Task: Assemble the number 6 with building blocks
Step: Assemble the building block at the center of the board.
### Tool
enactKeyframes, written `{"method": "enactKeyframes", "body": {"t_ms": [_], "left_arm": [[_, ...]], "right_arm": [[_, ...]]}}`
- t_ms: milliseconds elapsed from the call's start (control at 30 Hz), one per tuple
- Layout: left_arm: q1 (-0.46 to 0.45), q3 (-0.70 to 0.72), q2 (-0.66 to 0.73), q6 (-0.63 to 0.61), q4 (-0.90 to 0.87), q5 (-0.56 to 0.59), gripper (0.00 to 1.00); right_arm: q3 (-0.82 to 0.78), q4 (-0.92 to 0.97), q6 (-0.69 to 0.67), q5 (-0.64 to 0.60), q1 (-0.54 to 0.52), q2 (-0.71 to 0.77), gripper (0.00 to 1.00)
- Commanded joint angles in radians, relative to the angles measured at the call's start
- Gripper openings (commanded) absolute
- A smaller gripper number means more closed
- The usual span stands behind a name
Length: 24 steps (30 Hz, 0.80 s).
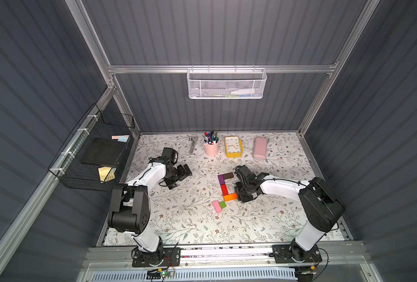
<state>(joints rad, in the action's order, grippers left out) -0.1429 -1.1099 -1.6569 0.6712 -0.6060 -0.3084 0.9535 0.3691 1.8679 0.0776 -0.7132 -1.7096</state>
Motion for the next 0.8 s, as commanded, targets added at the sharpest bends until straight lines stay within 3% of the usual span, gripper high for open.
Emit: {"method": "enactKeyframes", "body": {"t_ms": [0,300,467,767], "left_arm": [[0.002,-0.021,-0.010,-0.021,-0.028,-0.009,0.99],[0.003,-0.015,0.001,-0.018,-0.028,-0.006,0.99],[0.003,-0.011,0.005,-0.016,-0.026,-0.006,0.99],[0.002,-0.006,0.013,-0.015,-0.026,-0.005,0.99]], "right_arm": [[0.001,0.028,0.205,-0.023,0.005,-0.026,0.25],[0.001,0.030,0.198,-0.024,0.006,-0.027,0.30],[-0.005,0.021,0.187,-0.043,0.009,-0.013,0.51],[0.000,-0.014,0.152,-0.048,0.008,0.002,0.53]]}}
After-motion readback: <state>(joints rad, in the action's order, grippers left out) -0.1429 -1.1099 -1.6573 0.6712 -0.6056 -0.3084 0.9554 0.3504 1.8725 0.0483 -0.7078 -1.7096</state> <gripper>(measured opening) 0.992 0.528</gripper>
